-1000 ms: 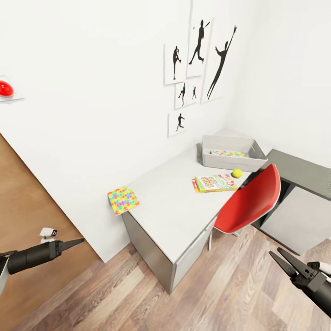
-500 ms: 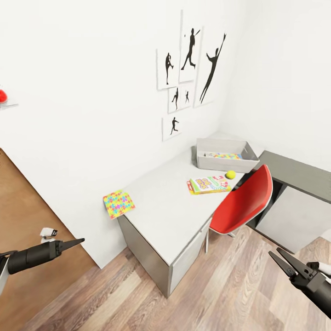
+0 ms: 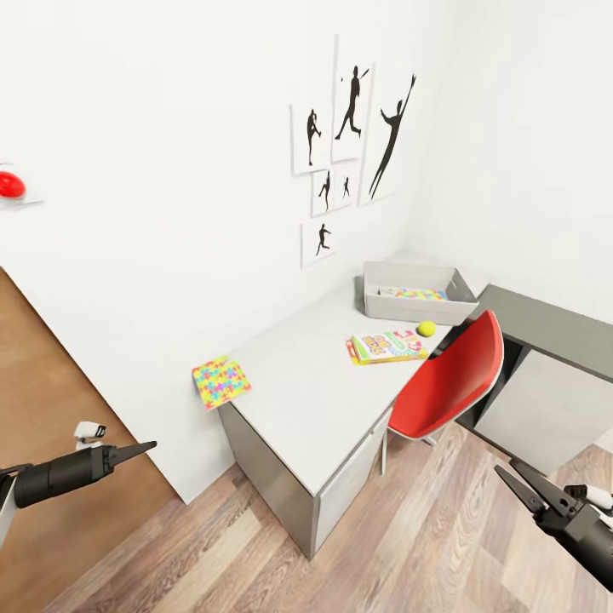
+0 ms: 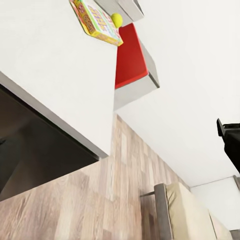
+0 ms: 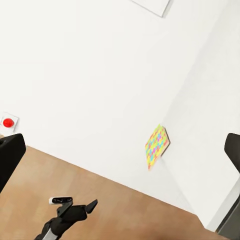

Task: Put all the toys in the child's room - the three board games (two on the bed and one on the table), the two jigsaw puzzles on the table, and the tennis ball on the table - inside the toy box on the table in the child's room.

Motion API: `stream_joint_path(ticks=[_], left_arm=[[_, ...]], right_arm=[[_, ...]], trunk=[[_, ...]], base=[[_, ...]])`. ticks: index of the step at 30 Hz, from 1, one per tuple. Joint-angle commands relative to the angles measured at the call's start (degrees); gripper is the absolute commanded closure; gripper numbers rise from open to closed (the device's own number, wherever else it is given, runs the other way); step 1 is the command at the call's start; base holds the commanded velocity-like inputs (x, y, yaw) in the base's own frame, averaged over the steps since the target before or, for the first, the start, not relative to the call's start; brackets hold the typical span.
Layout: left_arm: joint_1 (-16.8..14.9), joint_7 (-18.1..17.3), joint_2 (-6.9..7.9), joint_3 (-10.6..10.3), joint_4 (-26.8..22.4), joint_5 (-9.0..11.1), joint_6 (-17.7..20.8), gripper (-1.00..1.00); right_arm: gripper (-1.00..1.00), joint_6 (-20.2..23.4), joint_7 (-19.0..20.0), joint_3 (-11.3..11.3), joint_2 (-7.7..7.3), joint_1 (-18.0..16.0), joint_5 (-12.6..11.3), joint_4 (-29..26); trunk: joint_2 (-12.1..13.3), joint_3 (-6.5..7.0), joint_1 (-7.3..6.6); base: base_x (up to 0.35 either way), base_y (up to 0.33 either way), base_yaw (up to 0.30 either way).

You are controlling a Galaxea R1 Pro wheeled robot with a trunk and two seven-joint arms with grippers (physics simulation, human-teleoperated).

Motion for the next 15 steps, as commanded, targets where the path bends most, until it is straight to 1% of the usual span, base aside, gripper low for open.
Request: stream_joint_path(ticks=[1, 11, 15], left_arm=[[0.0, -0.2, 0.01, 0.0, 0.0, 0.0, 0.6, -1.0], [0.0, -0.2, 0.01, 0.0, 0.0, 0.0, 0.6, -1.0], [0.0, -0.2, 0.01, 0.0, 0.0, 0.0, 0.6, -1.0]], right_arm=[[-1.0, 0.3, 0.0, 0.0, -0.02, 0.0, -0.2, 0.0], [-1.0, 0.2, -0.1, 0.2, 0.02, 0.0, -0.2, 0.0], [-1.0, 0.2, -0.1, 0.2, 0.02, 0.0, -0.2, 0.0]], trunk=[[-0.1, -0.05, 0.03], [-0.1, 0.09, 0.03], [-0.1, 0.18, 0.03]], base=[[0.0, 0.0, 0.023], [0.0, 0.0, 0.009], [0.0, 0.0, 0.076]])
